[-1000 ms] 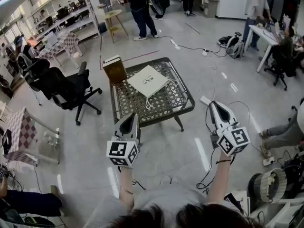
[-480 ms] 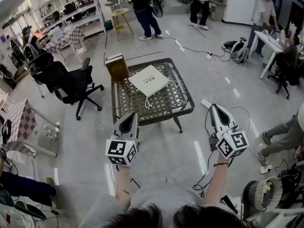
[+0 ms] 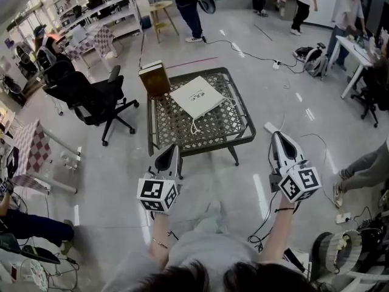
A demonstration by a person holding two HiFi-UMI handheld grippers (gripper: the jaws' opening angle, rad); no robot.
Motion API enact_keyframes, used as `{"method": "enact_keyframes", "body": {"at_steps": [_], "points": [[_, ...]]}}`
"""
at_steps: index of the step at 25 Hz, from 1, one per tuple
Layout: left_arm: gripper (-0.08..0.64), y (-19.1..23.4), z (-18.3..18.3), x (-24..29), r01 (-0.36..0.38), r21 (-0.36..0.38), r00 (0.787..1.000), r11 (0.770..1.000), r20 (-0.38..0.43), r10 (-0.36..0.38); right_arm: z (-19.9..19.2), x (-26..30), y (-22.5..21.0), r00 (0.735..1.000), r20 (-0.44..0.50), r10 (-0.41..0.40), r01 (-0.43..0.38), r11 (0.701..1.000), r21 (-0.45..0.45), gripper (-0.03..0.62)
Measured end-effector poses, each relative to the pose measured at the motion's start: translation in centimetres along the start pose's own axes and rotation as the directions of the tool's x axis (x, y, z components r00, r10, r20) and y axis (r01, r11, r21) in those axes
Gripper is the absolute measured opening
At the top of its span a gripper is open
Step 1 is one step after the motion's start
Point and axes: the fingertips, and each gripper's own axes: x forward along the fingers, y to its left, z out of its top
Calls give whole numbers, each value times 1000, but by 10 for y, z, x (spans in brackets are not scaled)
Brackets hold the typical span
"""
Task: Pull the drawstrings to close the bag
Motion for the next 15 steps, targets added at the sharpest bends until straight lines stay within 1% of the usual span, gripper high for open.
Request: {"method": "enact_keyframes", "body": {"at_steps": [2,4,6,7,8,12,15], "points": [[25,9,-4,10,-1,-4,1000,1000,-7,1,-4,14,-4,1000,-5,-1,1,1000,3,21],[25,21,-6,22,-23,8,1000,1000,-13,23,-7,29,-9,1000,-13,-5,5,1000,2,21],[25,33,-3,35,-63,65,998,996,-15,64,-7,43,-15,1000,-17,-11,10,1000,-4,21],[25,37,-1,43,-71,93,997,993,-12,73,-7,51,-19,1000,-16,-14,14,1000,-5,21],[25,41,2,52,-68,104,998,992,-7,69,-7,58,-23,1000,-15,-18,17,1000,-5,21],[25,51,6,85,-34,56,999,998,16,33,-8,82,-39,999,-20,-35,35,999,-3,21],[25,59,5,106,-20,53,1000,998,13,19,-9,97,-49,999,-22,-49,49,999,-5,21]]}}
